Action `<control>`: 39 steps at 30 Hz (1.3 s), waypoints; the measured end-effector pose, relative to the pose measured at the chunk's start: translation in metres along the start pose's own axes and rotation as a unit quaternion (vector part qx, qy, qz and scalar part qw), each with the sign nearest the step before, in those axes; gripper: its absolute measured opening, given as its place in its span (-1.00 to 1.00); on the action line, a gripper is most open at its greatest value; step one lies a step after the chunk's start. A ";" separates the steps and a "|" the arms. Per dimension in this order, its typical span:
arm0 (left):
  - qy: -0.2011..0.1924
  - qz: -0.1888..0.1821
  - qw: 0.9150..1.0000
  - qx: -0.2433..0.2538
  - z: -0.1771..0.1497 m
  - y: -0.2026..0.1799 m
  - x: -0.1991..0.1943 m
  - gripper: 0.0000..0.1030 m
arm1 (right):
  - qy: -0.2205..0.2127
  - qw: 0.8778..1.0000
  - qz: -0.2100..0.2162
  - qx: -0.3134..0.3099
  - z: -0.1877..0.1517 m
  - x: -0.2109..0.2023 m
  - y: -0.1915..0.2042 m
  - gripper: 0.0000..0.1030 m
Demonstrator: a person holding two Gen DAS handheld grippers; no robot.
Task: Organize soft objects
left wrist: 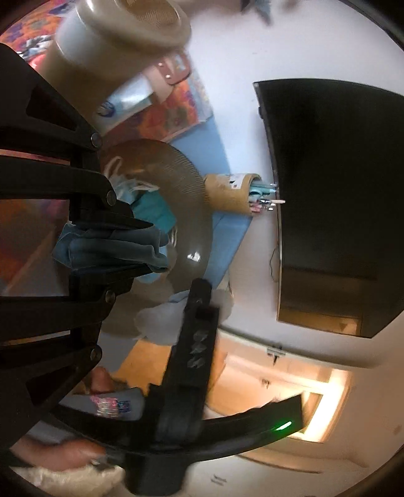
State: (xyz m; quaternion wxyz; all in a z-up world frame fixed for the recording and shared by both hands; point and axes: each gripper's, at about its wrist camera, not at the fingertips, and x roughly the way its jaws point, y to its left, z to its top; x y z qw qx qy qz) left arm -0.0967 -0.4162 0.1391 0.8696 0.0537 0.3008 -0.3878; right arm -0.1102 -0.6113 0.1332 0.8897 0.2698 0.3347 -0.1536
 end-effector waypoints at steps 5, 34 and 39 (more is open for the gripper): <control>0.025 0.018 0.999 0.009 -0.011 -0.003 0.030 0.25 | 0.047 0.999 0.008 -0.010 0.011 0.035 -0.011 0.54; -0.035 0.065 0.997 -0.038 -0.071 0.131 -0.231 0.68 | 0.014 0.978 0.124 -0.164 -0.130 -0.107 0.071 0.85; -0.047 0.208 0.976 -0.048 -0.062 0.200 -0.318 0.75 | 0.039 0.957 0.144 -0.248 -0.163 -0.099 0.146 0.85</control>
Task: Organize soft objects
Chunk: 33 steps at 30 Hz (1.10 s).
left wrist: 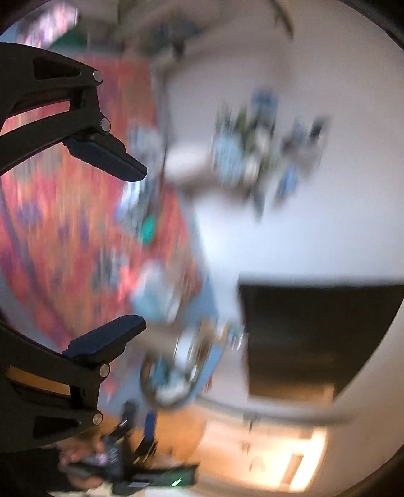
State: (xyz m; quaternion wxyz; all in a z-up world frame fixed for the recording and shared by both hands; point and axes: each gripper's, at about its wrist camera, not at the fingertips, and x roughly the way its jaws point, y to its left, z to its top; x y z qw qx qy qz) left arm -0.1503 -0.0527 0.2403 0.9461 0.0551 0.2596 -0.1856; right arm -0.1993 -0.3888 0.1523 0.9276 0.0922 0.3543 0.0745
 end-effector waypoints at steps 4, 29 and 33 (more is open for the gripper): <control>-0.015 0.051 0.997 -0.059 -0.002 0.060 -0.009 0.98 | 0.023 0.997 0.060 -0.051 0.005 0.039 0.066 0.85; 0.123 0.072 0.954 -0.265 -0.070 0.208 0.300 0.96 | 0.108 0.975 -0.008 -0.196 0.063 0.327 0.208 0.85; 0.117 0.075 0.957 -0.254 -0.072 0.201 0.300 0.94 | 0.114 0.978 0.003 -0.175 0.060 0.347 0.197 0.85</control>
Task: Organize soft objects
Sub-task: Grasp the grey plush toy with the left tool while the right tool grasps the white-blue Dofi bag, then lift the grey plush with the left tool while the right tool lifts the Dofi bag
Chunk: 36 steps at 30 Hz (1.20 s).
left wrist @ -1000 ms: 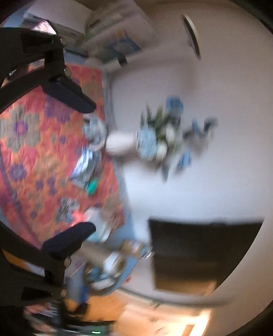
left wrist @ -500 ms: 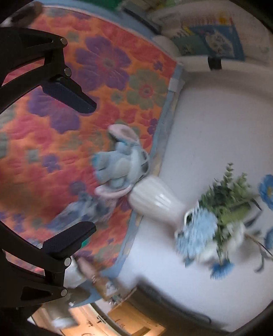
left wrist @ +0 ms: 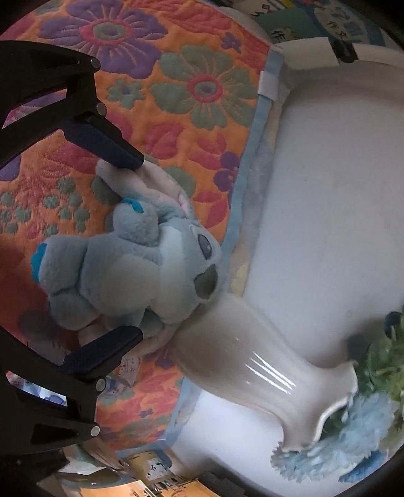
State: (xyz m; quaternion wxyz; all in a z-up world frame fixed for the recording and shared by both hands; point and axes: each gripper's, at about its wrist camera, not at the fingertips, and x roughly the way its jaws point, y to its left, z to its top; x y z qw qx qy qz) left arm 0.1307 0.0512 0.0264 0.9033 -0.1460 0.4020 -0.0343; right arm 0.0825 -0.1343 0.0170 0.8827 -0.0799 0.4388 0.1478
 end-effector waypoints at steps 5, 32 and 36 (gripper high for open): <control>0.008 0.009 1.000 0.017 -0.003 -0.008 0.005 0.34 | -0.003 1.000 -0.001 0.018 -0.002 0.006 -0.006 0.75; 0.049 -0.028 0.994 0.097 -0.167 -0.009 -0.156 -0.14 | 0.049 0.989 0.029 0.133 -0.108 -0.097 0.013 0.25; 0.046 -0.023 0.994 0.093 -0.161 -0.007 -0.150 0.26 | 0.048 0.989 0.037 0.132 -0.113 -0.096 0.009 0.72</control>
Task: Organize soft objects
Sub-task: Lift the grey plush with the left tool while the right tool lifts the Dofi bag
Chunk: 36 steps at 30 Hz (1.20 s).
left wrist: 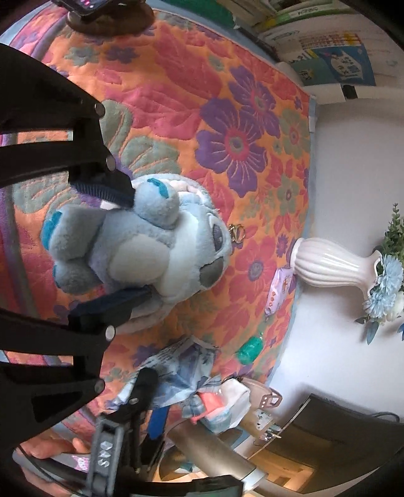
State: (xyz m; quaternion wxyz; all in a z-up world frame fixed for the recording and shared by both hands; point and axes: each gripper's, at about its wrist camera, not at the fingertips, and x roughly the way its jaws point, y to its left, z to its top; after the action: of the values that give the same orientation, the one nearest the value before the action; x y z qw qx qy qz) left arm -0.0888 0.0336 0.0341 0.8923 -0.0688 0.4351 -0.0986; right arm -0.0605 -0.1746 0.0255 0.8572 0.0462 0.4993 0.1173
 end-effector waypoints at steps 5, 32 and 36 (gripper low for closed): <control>-0.015 0.006 1.000 -0.013 0.010 -0.002 0.004 0.54 | -0.001 1.000 0.021 0.010 0.004 0.009 -0.009 0.84; -0.031 0.001 0.999 -0.009 0.008 -0.003 0.015 0.24 | -0.060 0.996 -0.050 -0.039 -0.003 0.013 0.010 0.07; -0.043 0.016 0.999 0.011 0.006 -0.011 0.010 0.17 | -0.061 0.997 -0.036 -0.023 -0.006 0.009 0.005 0.02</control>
State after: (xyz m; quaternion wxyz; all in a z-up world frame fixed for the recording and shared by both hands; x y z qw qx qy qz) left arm -0.0789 0.0207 0.0327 0.9123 -0.0564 0.3964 -0.0860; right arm -0.0622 -0.1682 0.0163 0.8906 0.0151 0.4446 0.0949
